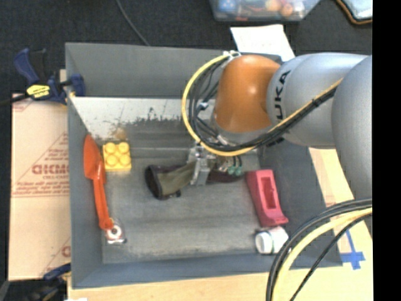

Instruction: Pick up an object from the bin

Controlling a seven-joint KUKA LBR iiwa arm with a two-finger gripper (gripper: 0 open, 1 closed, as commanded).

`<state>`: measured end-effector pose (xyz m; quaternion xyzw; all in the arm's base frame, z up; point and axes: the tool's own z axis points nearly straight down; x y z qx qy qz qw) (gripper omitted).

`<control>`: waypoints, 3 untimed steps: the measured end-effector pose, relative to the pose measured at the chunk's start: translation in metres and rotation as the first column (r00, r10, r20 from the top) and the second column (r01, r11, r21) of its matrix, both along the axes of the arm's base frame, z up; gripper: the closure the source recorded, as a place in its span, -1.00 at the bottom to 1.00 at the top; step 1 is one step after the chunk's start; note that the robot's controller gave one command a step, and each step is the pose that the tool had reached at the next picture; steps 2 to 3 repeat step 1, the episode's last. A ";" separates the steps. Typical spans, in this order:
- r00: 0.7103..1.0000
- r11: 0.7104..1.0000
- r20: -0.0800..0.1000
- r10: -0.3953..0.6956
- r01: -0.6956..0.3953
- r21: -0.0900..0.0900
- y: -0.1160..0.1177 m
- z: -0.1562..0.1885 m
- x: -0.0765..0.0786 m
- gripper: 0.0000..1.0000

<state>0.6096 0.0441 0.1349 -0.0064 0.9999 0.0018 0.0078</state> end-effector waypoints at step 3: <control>1.000 1.000 -0.003 -0.001 0.001 0.000 0.000 0.033 -0.001 1.00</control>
Offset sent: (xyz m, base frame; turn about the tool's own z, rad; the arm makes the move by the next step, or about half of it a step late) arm -0.0008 -0.0001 0.0485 0.0007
